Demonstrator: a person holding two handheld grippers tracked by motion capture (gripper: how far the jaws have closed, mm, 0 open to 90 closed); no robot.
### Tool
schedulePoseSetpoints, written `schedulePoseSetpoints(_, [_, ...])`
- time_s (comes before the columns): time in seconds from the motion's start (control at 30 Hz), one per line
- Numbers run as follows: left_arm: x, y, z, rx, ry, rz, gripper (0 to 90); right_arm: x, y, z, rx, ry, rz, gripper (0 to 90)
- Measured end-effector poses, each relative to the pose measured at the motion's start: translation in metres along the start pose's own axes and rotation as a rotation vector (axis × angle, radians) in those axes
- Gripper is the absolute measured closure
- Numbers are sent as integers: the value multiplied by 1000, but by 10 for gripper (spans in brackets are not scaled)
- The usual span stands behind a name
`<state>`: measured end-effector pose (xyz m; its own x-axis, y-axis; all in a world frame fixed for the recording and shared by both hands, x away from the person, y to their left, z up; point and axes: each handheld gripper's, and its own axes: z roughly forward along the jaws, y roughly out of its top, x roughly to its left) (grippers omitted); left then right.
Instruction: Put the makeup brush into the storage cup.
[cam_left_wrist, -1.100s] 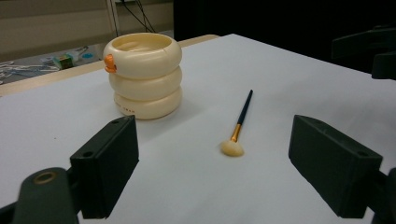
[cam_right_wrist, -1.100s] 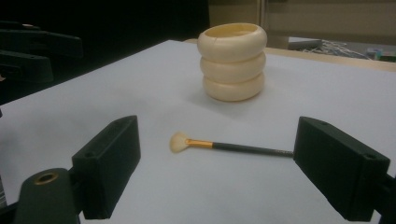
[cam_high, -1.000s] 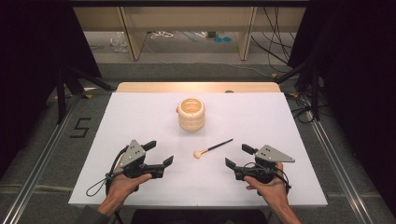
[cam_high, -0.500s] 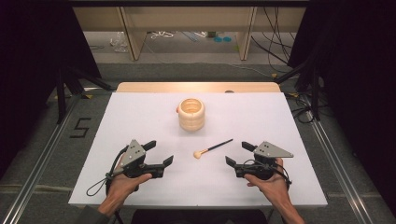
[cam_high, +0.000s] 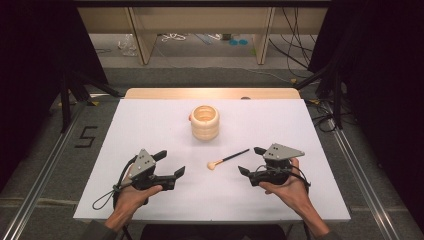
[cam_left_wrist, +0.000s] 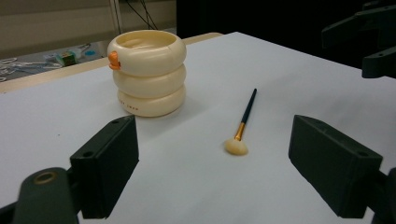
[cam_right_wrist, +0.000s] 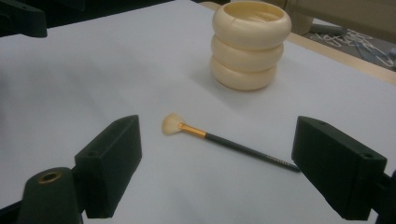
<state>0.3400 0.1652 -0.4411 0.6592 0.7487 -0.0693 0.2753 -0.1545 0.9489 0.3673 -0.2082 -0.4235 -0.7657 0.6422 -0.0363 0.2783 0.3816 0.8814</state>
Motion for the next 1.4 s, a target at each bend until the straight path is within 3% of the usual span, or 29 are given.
schedulePoseSetpoints(0.03, [0, 0, 0, 1, 0, 2, 158, -3, 7, 4, 49, 12, -23, 181])
schedulePoseSetpoints(0.07, [0, 0, 0, 2, 0, 2, 158, -3, 7, 4, 49, 12, -23, 181])
schedulePoseSetpoints(0.3, [1, 0, 0, 1, -11, -1, 157, -11, 22, 24, 184, 48, -93, 227])
schedulePoseSetpoints(0.57, [-1, 0, 0, 7, -11, -10, 157, -18, 30, 39, 260, 73, -143, 242])
schedulePoseSetpoints(0.6, [-1, 0, 0, 9, -11, -8, 158, -20, 32, 43, 292, 91, -168, 257])
schedulePoseSetpoints(0.67, [0, 0, 0, 8, -10, -9, 158, -20, 34, 47, 316, 99, -172, 259])
schedulePoseSetpoints(0.93, [-1, 0, 0, 13, -15, -22, 158, -24, 39, 62, 385, 118, -214, 280])
schedulePoseSetpoints(1.13, [-1, 0, 0, 16, -10, -28, 158, -29, 43, 79, 445, 169, -259, 313])
schedulePoseSetpoints(1.4, [0, -1, 1, 28, -10, -25, 158, -35, 43, 91, 475, 163, -257, 328])
